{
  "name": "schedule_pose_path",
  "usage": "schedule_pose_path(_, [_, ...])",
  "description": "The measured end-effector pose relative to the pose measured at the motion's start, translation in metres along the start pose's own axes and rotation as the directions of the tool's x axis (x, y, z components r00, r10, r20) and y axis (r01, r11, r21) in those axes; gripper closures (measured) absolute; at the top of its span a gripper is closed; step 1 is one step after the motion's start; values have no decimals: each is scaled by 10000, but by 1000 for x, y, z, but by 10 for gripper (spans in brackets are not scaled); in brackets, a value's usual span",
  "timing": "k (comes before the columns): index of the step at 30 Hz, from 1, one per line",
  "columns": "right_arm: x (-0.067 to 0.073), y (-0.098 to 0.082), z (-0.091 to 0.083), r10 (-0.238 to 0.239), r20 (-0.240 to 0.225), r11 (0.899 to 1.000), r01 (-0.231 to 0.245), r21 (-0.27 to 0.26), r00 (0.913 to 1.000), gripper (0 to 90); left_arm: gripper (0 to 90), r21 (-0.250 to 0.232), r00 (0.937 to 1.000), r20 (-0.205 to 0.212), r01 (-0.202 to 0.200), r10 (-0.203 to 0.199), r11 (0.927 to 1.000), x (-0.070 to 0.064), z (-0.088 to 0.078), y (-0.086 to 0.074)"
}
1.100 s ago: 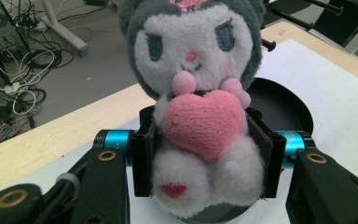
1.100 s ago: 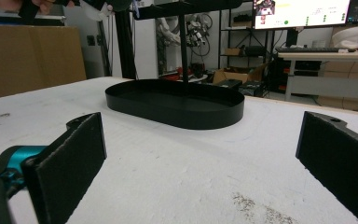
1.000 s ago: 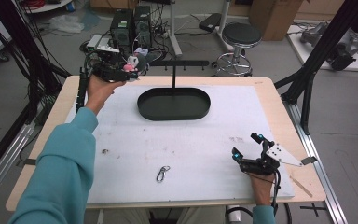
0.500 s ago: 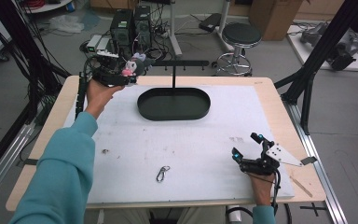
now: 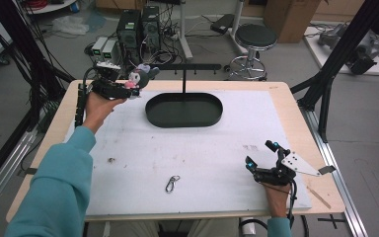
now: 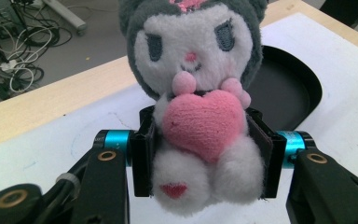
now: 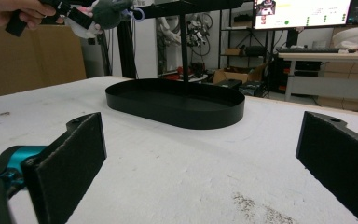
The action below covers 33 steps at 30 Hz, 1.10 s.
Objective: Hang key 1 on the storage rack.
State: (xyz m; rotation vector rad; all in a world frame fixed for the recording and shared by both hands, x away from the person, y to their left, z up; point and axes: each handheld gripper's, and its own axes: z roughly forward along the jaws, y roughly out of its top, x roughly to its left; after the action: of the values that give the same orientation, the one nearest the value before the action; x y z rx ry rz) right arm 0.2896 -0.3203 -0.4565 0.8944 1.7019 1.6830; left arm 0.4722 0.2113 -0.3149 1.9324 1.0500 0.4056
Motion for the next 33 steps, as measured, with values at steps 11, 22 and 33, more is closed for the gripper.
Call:
schedule_pose_path(11, [0, 0, 0, -87, -4, 10000, 87, -22, 10000, 7, 523, 434, 9990, -59, -444, 447, 9981, -2, 7, -8])
schedule_pose_path(22, [0, 0, 0, -68, -8, 10000, 68, -24, 10000, 7, 522, 529, 9981, -292, -522, 538, 9972, 3, 21, -10])
schedule_pose_path(33, [0, 0, 0, -48, -5, 10000, 48, -3, 10000, 7, 518, 697, 9988, -367, -296, 322, 9971, 7, 35, -15])
